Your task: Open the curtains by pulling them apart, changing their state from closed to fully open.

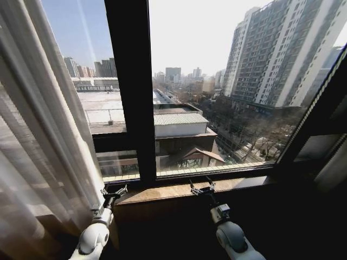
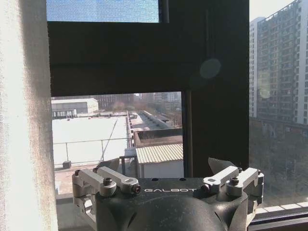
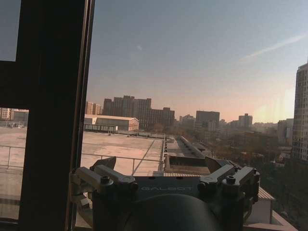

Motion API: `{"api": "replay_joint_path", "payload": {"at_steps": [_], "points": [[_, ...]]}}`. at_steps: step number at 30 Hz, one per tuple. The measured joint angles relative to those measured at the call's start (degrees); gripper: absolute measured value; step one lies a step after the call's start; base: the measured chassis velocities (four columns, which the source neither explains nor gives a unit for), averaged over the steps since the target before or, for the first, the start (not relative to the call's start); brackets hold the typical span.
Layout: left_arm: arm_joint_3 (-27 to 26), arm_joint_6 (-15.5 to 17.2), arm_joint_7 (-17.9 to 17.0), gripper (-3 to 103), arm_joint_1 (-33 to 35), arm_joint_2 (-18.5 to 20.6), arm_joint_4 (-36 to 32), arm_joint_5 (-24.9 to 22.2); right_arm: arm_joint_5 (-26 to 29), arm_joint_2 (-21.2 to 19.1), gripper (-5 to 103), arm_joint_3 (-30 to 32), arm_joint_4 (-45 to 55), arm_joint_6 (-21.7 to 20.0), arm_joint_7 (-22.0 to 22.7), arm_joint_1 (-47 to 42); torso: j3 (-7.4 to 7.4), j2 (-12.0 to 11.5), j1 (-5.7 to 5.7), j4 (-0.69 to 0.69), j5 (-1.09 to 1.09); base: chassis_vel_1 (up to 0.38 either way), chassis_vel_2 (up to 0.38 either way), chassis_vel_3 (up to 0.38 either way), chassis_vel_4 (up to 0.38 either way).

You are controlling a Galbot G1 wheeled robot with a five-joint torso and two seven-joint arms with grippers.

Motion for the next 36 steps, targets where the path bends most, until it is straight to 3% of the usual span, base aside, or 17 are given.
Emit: {"api": "replay_joint_path", "payload": {"at_steps": [10, 15, 19, 26, 30, 36], "points": [[-1.2, -4.8, 0.5, 100, 0.9, -0.1, 1.6, 0.2, 0.0, 0.0, 100, 0.0, 0.0, 0.0, 0.0, 0.0, 0.00, 0.0, 0.00, 0.01, -0.04, 0.000, 0.000, 0.000, 0.000], [-3.7, -11.3, 0.6, 100, 4.9, -1.4, -1.0, 4.4, 0.0, 0.0, 100, 0.0, 0.0, 0.0, 0.0, 0.0, -0.01, 0.0, 0.00, 0.01, -0.04, 0.000, 0.000, 0.000, 0.000], [-6.8, -12.3, -0.1, 100, 8.6, -2.6, -4.5, 6.3, 0.0, 0.0, 100, 0.0, 0.0, 0.0, 0.0, 0.0, -0.01, 0.0, -0.01, 0.01, -0.04, 0.000, 0.000, 0.000, 0.000], [-15.7, -12.5, -1.6, 100, 13.3, -3.1, -6.2, 5.3, 0.0, 0.0, 100, 0.0, 0.0, 0.0, 0.0, 0.0, -0.01, 0.0, -0.01, 0.02, -0.04, 0.000, 0.000, 0.000, 0.000], [-17.8, -12.9, -1.2, 100, 13.9, -1.9, -5.4, 4.4, 0.0, 0.0, 100, 0.0, 0.0, 0.0, 0.0, 0.0, -0.01, 0.0, -0.01, 0.03, -0.03, 0.000, 0.000, 0.000, 0.000], [-16.7, -13.0, -0.5, 100, 12.0, -1.0, -3.4, 3.1, 0.0, 0.0, 100, 0.0, 0.0, 0.0, 0.0, 0.0, -0.01, 0.0, -0.02, 0.01, -0.04, 0.000, 0.000, 0.000, 0.000]]}}
